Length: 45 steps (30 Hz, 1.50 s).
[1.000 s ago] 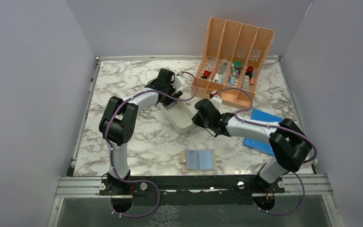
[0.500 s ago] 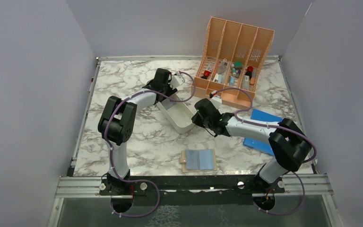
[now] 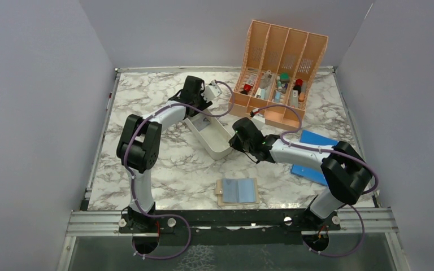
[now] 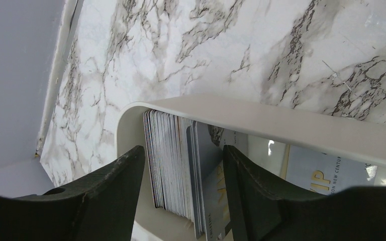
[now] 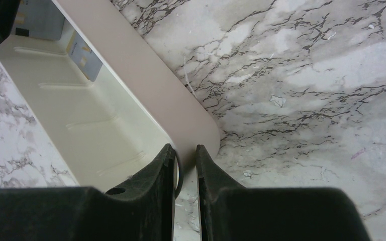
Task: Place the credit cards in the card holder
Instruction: Pick up the credit card from the storage box.
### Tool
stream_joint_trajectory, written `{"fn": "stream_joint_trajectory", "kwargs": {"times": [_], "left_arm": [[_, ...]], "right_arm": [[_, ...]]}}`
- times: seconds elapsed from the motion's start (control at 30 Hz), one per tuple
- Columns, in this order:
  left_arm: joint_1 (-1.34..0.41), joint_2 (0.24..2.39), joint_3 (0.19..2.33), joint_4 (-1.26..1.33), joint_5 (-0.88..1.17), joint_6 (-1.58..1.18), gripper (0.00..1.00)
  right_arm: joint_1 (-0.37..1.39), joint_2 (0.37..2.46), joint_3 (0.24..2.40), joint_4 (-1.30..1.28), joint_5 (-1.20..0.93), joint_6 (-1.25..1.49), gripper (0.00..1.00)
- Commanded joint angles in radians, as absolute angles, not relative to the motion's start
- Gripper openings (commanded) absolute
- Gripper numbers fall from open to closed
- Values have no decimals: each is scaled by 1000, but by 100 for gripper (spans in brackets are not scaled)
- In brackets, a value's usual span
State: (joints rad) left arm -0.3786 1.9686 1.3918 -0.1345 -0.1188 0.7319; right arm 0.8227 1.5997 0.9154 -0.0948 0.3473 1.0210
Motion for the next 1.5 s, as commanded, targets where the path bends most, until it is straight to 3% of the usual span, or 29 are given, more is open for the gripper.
{"fn": "stream_joint_trajectory", "kwargs": {"times": [0.0, 0.17, 0.57, 0.87, 1.03, 1.47], "left_arm": [[-343, 1970, 1443, -139, -126, 773, 60], [-342, 1979, 1448, -170, -115, 787, 53], [-342, 1992, 1498, -246, -71, 799, 21], [-341, 1979, 1522, -292, -30, 780, 18], [-342, 1970, 1563, -327, 13, 736, 0], [-342, 1929, 1609, -414, 106, 574, 0]], "right_arm": [[822, 1620, 914, -123, 313, 1022, 21], [821, 1620, 918, -123, 313, 1020, 21], [821, 1634, 924, -116, 305, 1019, 21], [821, 1642, 928, -116, 303, 1022, 21], [821, 1648, 934, -122, 304, 1026, 21], [821, 1664, 937, -118, 284, 1037, 21]]}}
